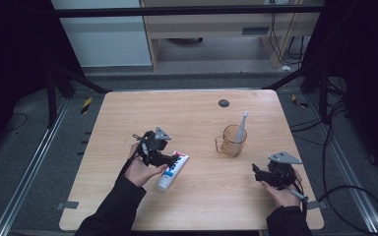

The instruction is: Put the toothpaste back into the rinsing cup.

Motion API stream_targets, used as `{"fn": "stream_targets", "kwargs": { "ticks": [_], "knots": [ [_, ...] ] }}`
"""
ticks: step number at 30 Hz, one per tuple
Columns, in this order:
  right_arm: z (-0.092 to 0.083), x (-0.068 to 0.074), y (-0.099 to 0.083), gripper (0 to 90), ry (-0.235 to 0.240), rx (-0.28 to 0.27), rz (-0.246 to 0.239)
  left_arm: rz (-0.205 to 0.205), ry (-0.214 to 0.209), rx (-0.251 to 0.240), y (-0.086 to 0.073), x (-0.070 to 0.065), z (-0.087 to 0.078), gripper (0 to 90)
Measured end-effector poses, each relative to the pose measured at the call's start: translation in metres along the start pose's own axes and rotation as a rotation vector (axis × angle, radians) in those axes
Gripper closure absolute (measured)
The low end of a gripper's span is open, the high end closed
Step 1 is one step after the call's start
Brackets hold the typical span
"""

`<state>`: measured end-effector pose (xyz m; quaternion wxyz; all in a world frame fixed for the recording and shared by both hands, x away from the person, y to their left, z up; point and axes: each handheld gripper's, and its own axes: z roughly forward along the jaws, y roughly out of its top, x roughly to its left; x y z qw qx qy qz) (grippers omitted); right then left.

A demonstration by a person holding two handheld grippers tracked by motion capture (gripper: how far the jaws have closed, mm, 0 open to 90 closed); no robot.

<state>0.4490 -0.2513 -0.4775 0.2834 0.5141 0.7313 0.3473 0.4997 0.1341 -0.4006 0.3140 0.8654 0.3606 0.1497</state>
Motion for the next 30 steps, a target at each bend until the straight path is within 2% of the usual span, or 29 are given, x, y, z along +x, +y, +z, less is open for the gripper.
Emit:
{"fn": "stream_targets", "kwargs": {
  "ticks": [5,9,14,21,30],
  "knots": [
    [0.0,0.001,-0.006,26.1,0.008,0.021,0.006,-0.001,-0.009,0.028,0.002,-0.002,0.006,35.1],
    [0.001,-0.003,-0.006,25.8,0.004,0.023,0.006,0.0,0.003,0.063,0.001,-0.002,0.013,34.8],
    [0.001,0.0,-0.004,25.6,0.003,0.027,0.002,-0.004,0.008,0.102,-0.001,-0.003,0.021,34.8],
    [0.002,0.001,-0.002,25.5,0.004,0.024,-0.007,-0.025,-0.008,0.134,-0.006,-0.003,0.033,34.7],
    [0.003,0.002,0.0,25.5,0.011,0.026,-0.002,-0.05,-0.014,0.187,-0.004,-0.003,0.047,35.3]
  ]
}}
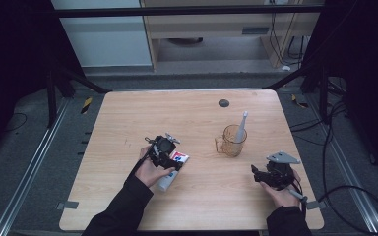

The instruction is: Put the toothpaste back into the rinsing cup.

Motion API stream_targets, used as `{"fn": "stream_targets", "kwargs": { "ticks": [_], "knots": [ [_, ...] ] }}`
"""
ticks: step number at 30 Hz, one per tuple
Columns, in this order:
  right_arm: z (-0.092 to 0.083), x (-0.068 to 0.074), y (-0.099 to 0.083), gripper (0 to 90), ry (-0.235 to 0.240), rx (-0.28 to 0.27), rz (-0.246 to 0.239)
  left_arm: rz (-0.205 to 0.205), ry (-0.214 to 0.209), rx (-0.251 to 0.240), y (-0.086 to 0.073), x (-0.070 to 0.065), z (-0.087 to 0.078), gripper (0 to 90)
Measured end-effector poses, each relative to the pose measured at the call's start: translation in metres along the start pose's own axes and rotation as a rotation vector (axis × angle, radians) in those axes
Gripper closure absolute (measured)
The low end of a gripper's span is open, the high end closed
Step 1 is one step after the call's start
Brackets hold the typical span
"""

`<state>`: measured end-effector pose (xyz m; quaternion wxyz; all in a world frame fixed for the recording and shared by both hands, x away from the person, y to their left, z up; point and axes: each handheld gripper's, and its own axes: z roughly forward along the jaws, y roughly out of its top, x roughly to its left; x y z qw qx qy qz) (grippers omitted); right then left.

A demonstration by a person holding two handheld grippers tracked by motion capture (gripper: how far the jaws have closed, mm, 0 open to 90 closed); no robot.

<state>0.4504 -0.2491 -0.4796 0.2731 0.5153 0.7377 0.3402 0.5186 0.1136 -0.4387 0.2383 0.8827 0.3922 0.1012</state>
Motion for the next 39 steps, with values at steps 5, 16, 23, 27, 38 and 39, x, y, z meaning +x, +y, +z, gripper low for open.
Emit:
{"fn": "stream_targets", "kwargs": {
  "ticks": [5,16,23,27,38,39],
  "knots": [
    [0.001,0.001,0.0,25.5,-0.002,0.001,-0.006,-0.011,-0.002,0.025,0.0,0.001,0.007,35.9],
    [0.001,0.001,0.0,25.6,0.002,0.005,-0.007,-0.024,-0.019,0.066,-0.002,0.005,0.019,36.1],
    [0.002,0.001,0.0,25.7,-0.001,0.009,-0.009,-0.027,-0.017,0.091,-0.002,0.006,0.024,36.3],
    [0.002,0.001,0.0,25.8,-0.002,0.011,-0.007,-0.043,-0.025,0.109,-0.002,0.009,0.027,36.1],
    [0.002,0.001,0.0,26.0,-0.002,0.011,-0.009,-0.063,-0.04,0.138,-0.002,0.011,0.036,34.5],
    [0.002,0.001,0.0,26.1,-0.002,0.011,-0.009,-0.059,-0.036,0.142,-0.001,0.01,0.036,34.6]
  ]
}}
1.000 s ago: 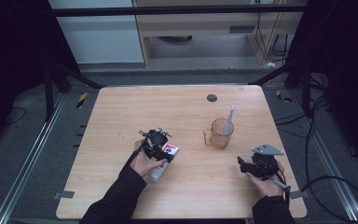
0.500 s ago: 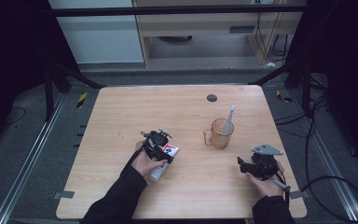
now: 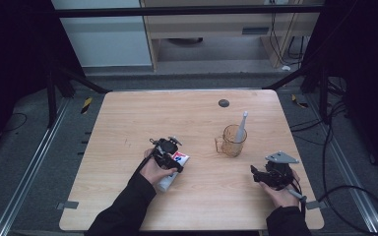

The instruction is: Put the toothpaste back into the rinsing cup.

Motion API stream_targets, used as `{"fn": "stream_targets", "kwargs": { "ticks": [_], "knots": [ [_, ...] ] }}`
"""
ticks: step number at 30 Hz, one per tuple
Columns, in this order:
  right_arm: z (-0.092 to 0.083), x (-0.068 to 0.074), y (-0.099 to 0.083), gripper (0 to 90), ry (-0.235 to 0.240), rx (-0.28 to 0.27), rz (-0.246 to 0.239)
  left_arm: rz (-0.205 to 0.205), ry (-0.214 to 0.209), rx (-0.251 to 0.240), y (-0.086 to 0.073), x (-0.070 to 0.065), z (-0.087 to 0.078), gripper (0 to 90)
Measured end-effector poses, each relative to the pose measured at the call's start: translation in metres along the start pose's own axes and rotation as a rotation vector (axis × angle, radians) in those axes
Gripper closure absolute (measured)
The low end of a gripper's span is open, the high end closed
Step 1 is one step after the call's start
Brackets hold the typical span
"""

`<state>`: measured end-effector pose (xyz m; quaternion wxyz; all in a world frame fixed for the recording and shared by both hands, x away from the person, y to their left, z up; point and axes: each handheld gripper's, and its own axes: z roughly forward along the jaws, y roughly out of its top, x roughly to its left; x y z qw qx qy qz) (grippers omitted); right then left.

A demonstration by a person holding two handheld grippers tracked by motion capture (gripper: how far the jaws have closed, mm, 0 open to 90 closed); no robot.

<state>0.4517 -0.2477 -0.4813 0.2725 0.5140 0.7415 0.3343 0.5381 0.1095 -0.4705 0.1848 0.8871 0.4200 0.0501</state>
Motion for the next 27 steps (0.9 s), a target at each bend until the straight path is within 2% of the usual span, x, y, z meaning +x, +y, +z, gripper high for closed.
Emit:
{"fn": "stream_targets", "kwargs": {
  "ticks": [6,11,17,22,24,27],
  "knots": [
    [0.0,0.0,0.0,26.3,0.002,0.0,0.0,-0.021,0.02,0.017,0.002,-0.003,0.001,35.9],
    [-0.001,0.001,0.0,26.5,0.004,-0.001,0.002,-0.033,0.051,0.034,0.003,-0.007,0.0,40.8],
    [-0.001,0.001,0.0,26.7,0.004,-0.001,0.002,-0.071,0.037,0.021,0.0,-0.005,-0.002,48.4],
    [-0.001,0.0,0.0,26.9,0.0,-0.004,-0.001,-0.107,-0.009,-0.011,-0.004,0.001,-0.005,55.2],
    [-0.001,-0.001,0.0,27.0,-0.001,-0.004,-0.003,-0.11,-0.016,-0.024,-0.005,0.001,-0.006,58.5],
    [-0.001,0.0,0.0,27.2,0.001,-0.003,0.004,-0.093,-0.005,-0.04,-0.007,-0.001,-0.009,63.3]
  ]
}}
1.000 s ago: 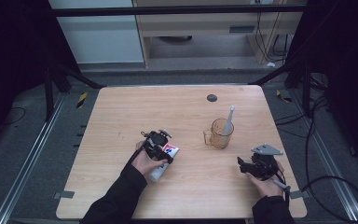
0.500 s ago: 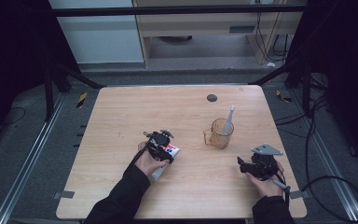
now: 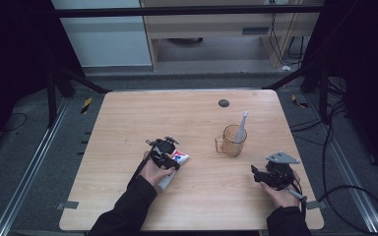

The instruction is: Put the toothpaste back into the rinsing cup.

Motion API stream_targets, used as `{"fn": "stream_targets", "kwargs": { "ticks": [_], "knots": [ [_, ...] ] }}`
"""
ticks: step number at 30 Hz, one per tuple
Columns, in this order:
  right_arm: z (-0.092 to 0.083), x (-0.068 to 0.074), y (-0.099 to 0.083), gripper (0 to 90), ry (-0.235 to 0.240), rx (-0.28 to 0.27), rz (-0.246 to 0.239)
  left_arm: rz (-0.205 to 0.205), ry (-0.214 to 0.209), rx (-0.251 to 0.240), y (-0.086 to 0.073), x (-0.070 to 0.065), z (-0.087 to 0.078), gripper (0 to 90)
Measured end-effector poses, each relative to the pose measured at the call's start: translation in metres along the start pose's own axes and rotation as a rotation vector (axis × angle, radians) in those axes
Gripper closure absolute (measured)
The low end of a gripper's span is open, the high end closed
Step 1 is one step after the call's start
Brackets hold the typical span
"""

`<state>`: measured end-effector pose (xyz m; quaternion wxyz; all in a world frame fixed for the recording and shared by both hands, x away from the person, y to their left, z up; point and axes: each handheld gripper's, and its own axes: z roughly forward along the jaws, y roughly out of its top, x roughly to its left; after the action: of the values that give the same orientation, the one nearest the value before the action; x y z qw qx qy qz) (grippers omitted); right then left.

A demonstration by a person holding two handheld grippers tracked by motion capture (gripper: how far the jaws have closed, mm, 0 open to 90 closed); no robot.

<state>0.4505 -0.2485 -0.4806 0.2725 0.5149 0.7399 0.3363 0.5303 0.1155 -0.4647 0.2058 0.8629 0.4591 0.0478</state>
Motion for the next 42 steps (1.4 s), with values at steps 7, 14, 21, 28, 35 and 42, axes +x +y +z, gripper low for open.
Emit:
{"fn": "stream_targets", "kwargs": {
  "ticks": [7,14,21,28,35,42],
  "knots": [
    [-0.002,-0.002,-0.002,27.7,-0.003,-0.006,-0.002,0.018,-0.002,-0.03,-0.005,0.002,-0.005,67.9],
    [-0.002,-0.002,-0.002,28.0,-0.004,-0.012,-0.002,0.009,-0.025,-0.136,-0.012,0.01,-0.032,69.1],
    [-0.003,-0.003,-0.003,28.2,-0.003,-0.016,-0.002,-0.007,-0.024,-0.243,-0.016,0.015,-0.061,69.3],
    [-0.004,-0.002,-0.003,28.2,-0.006,-0.019,-0.001,-0.013,0.01,-0.354,-0.018,0.016,-0.081,69.3],
    [-0.004,-0.003,-0.003,27.3,-0.011,-0.027,-0.002,-0.02,0.062,-0.456,-0.018,0.013,-0.09,69.4],
    [-0.004,-0.003,-0.002,26.6,-0.016,-0.036,0.002,-0.035,0.084,-0.503,-0.013,0.014,-0.096,69.4]
  ]
}}
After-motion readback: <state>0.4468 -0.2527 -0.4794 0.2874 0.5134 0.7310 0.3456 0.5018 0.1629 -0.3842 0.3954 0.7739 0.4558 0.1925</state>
